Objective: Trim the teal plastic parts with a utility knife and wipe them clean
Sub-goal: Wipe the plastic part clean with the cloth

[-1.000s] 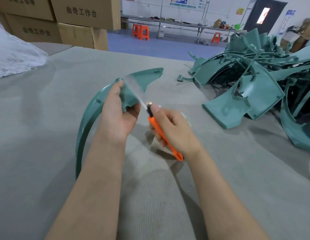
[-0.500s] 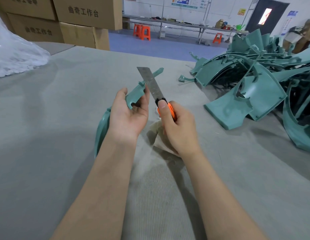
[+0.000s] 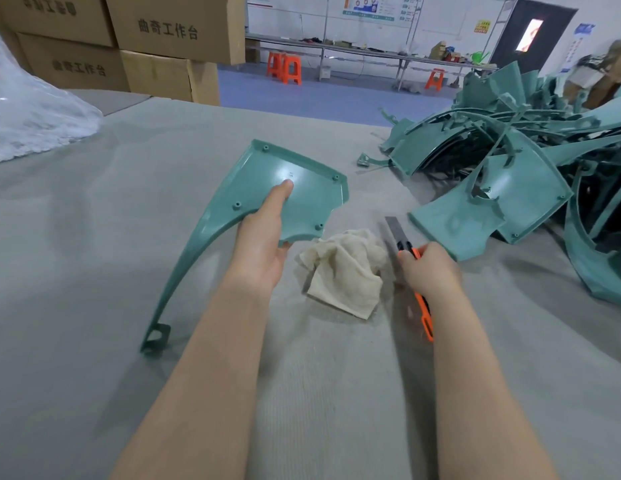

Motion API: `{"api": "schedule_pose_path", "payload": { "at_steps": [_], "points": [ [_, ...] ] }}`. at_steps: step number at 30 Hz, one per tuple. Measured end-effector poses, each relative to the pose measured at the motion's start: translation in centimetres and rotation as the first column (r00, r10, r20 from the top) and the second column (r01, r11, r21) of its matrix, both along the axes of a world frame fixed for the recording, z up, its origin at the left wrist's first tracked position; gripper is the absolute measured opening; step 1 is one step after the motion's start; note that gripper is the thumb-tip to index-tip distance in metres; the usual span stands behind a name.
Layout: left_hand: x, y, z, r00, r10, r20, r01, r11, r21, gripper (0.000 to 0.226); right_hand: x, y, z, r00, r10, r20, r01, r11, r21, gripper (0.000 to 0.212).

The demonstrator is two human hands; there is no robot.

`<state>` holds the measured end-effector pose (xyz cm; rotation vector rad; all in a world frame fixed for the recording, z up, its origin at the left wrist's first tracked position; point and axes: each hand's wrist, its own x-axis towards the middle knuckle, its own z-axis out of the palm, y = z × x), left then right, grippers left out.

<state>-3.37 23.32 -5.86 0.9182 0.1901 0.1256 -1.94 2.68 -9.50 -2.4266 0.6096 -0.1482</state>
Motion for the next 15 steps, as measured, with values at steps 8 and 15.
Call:
{"api": "schedule_pose_path", "payload": {
  "at_steps": [8, 15],
  "points": [
    [0.5, 0.5, -0.4, 1.0, -0.023, 0.005, 0.023, 1.0, 0.002, 0.005, -1.7, 5.6, 1.2, 0.819, 0.565, -0.097, -0.568, 0.775, -0.278, 0.084],
    [0.5, 0.4, -0.4, 0.999, -0.039, 0.023, 0.038, 0.998, 0.057, 0.008, -1.2, 4.4, 2.2, 0.797, 0.083, 0.598, -0.202, 0.97, 0.135, 0.013]
  ]
}}
